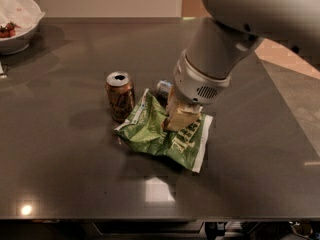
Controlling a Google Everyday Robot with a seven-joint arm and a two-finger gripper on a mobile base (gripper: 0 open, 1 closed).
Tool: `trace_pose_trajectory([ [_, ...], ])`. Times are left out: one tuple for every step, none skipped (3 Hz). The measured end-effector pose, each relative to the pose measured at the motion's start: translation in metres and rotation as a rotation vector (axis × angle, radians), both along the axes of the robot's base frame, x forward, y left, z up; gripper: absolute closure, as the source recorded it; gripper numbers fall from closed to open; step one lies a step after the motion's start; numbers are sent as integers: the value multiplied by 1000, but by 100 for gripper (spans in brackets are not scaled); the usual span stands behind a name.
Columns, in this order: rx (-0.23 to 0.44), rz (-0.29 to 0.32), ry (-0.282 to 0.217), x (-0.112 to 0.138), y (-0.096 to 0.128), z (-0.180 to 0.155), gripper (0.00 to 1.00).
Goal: Move green jalapeno chip bag near orange can
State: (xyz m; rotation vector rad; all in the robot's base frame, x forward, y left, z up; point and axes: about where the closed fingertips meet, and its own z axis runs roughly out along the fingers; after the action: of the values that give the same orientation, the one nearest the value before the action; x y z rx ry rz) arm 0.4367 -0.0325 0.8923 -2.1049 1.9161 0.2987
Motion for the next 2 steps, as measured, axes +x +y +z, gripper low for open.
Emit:
trace_pose_trajectory([
  [12, -5, 19, 11, 10, -8, 59],
  [26, -4, 28, 17, 17, -11, 35],
])
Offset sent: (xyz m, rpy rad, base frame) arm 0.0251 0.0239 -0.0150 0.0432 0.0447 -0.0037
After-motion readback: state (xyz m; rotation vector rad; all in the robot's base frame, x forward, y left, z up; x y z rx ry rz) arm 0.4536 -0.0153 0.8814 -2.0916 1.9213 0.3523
